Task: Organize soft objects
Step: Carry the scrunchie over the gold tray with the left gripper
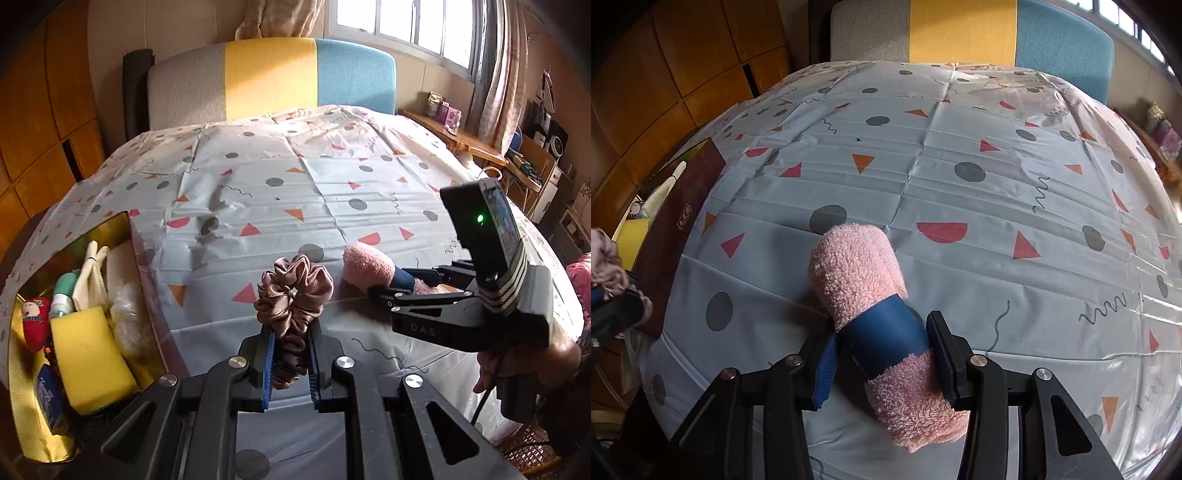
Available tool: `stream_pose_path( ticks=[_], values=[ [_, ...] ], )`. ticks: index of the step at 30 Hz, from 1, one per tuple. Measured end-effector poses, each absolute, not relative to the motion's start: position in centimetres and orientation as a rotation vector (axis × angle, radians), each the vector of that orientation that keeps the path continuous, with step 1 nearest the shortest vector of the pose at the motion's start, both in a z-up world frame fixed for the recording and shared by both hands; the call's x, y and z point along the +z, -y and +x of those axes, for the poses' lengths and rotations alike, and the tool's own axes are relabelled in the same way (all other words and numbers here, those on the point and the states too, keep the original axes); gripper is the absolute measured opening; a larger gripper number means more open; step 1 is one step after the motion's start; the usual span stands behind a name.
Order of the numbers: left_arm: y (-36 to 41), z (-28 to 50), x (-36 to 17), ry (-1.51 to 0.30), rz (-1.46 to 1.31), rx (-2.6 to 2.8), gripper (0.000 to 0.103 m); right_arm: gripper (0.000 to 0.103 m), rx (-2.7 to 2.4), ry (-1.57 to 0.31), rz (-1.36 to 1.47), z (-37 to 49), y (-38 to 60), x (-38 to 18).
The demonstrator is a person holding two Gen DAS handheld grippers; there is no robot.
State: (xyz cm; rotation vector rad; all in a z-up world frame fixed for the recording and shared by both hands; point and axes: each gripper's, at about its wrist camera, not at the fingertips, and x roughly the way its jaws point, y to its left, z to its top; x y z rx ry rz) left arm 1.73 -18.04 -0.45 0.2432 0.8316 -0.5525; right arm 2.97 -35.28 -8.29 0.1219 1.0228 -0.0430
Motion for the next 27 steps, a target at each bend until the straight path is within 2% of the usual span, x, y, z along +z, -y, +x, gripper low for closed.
stream_pose_path(
  ticks=[12,27],
  values=[
    [13.3,0.6,4.0,-0.732,0.168,-0.455,0.014,0.047,-0.111,-0.907,-0.026,2.2,33.6,-9.3],
    [6.2,1.3,4.6,-0.721,0.08,-0.303,0.014,0.048,-0.141,-0.881,-0.041,1.9,33.4,-9.5]
  ],
)
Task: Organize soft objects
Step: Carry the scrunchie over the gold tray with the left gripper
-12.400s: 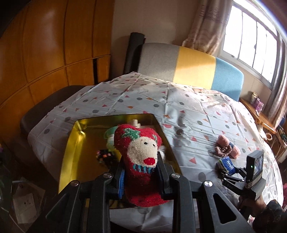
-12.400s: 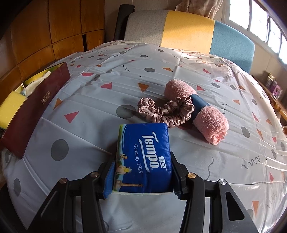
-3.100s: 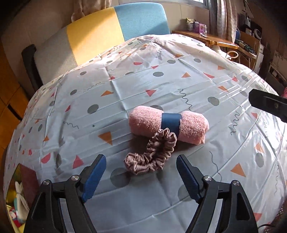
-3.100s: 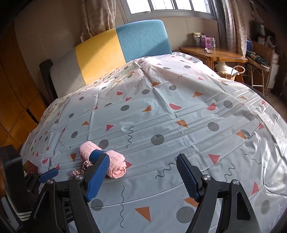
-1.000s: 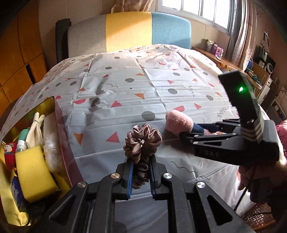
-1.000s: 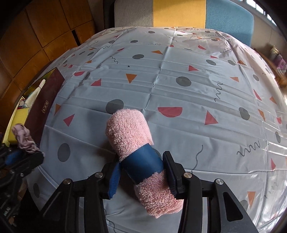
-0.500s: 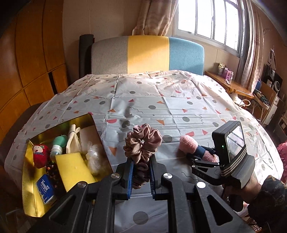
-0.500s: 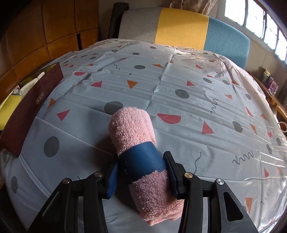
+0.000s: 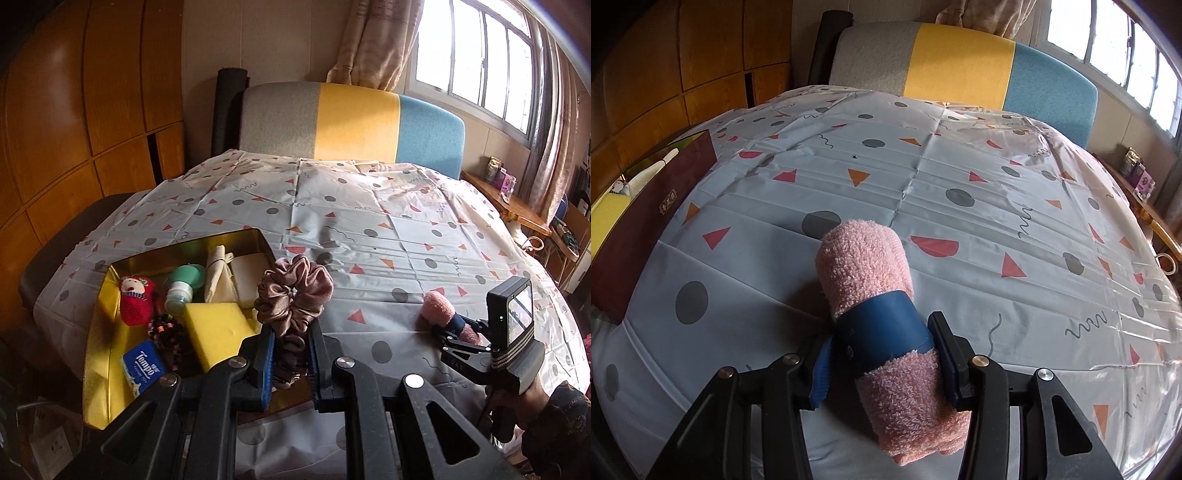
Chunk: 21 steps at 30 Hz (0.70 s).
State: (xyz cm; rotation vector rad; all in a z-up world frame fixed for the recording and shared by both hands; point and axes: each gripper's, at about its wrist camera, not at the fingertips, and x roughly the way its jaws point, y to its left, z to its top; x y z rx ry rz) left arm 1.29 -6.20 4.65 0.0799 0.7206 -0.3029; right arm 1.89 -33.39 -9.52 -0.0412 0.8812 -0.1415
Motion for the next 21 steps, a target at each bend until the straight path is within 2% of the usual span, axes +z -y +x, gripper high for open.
stream_pose_path(
  ticks=[21],
  values=[
    [-8.7,2.2,3.1,-0.743,-0.023,0.078,0.014,0.048,-0.156,-0.876,-0.057,1.8,33.2,-9.5]
  ],
)
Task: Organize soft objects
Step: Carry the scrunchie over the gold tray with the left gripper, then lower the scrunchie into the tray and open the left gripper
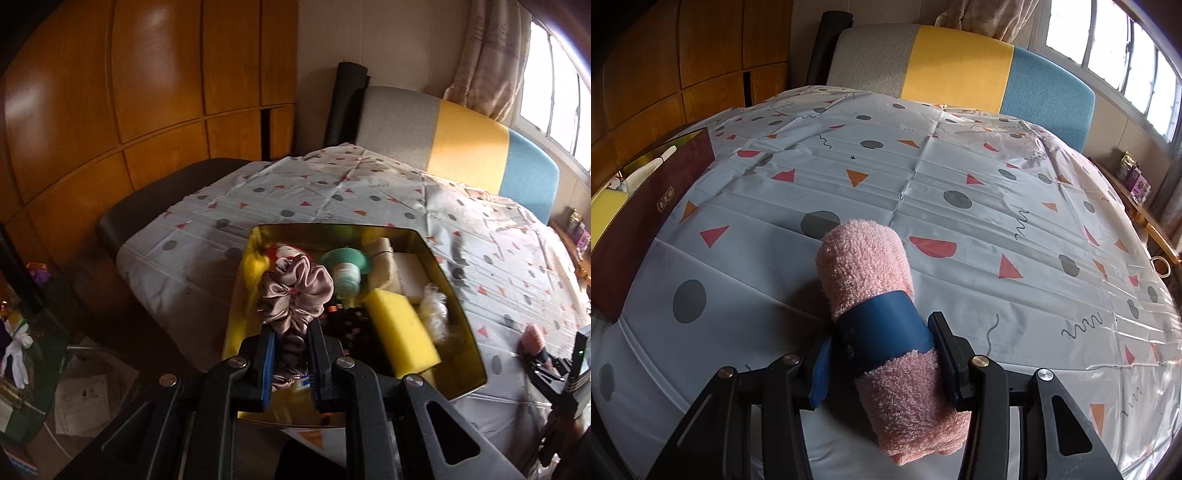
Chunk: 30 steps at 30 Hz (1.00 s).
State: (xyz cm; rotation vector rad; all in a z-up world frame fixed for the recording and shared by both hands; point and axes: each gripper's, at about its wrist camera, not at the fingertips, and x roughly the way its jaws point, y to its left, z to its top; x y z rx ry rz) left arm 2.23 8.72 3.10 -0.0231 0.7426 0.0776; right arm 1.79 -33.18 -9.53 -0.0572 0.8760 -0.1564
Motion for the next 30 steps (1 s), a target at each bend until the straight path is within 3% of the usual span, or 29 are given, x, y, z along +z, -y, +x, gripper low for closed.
stream_pose_path(
  ticks=[30],
  values=[
    [-9.3,2.8,0.0,-0.819,0.003,0.089,0.014,0.048,-0.159,-0.874,-0.064,1.8,33.2,-9.5]
  ],
)
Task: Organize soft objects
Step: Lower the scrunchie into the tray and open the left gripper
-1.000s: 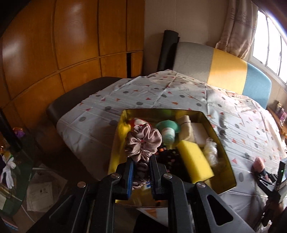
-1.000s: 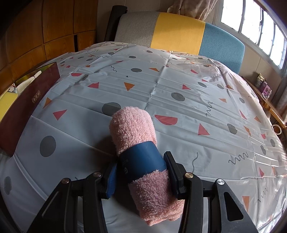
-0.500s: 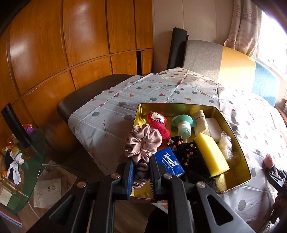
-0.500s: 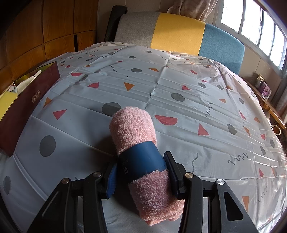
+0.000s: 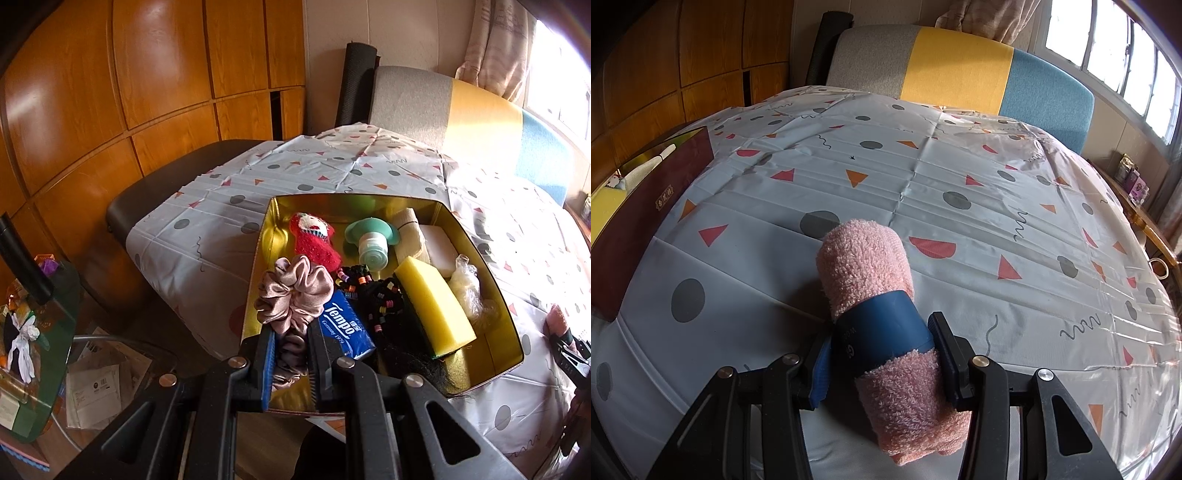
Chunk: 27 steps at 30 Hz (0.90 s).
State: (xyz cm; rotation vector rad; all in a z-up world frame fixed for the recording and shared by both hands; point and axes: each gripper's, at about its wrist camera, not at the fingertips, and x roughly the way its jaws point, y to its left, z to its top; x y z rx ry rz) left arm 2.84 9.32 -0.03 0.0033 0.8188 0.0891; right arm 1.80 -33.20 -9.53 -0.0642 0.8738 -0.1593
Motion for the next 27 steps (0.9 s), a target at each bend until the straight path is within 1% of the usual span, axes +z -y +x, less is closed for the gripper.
stream_pose_path(
  ticks=[3,7,10,14,22,23,24,26,27],
  values=[
    [-9.2,3.7,-0.5,-0.852,-0.021,0.058,0.014,0.048,-0.159,-0.873,-0.066,1.8,33.2,-9.5],
    [-10.7,5.8,-1.1,-0.948,-0.205,-0.026,0.014,0.048,-0.159,-0.874,-0.065,1.8,33.2,-9.6],
    [-11.7,7.2,-0.6,-0.958,-0.264,-0.069,0.014,0.048,-0.159,-0.874,-0.065,1.8,33.2,-9.6],
    [-12.0,9.1,-0.2,-0.953,-0.238,-0.08,0.014,0.049,-0.158,-0.874,-0.059,1.9,33.4,-9.5],
    [-10.7,13.8,-3.1,-1.053,-0.158,-0.07,0.015,0.049,-0.162,-0.873,-0.059,1.9,33.3,-9.6],
    [-10.5,14.2,-3.8,-1.071,-0.157,-0.073,0.02,0.049,-0.163,-0.873,-0.06,1.9,33.3,-9.6],
    [-10.3,14.7,-4.4,-1.087,-0.147,-0.058,0.021,0.05,-0.162,-0.873,-0.06,1.8,33.3,-9.6],
    [-9.8,15.4,-5.3,-1.101,-0.105,-0.03,0.03,0.05,-0.161,-0.873,-0.056,1.9,33.4,-9.6],
    [-9.7,15.7,-5.7,-1.107,-0.093,-0.027,0.032,0.05,-0.162,-0.873,-0.054,1.9,33.3,-9.6]
  ],
)
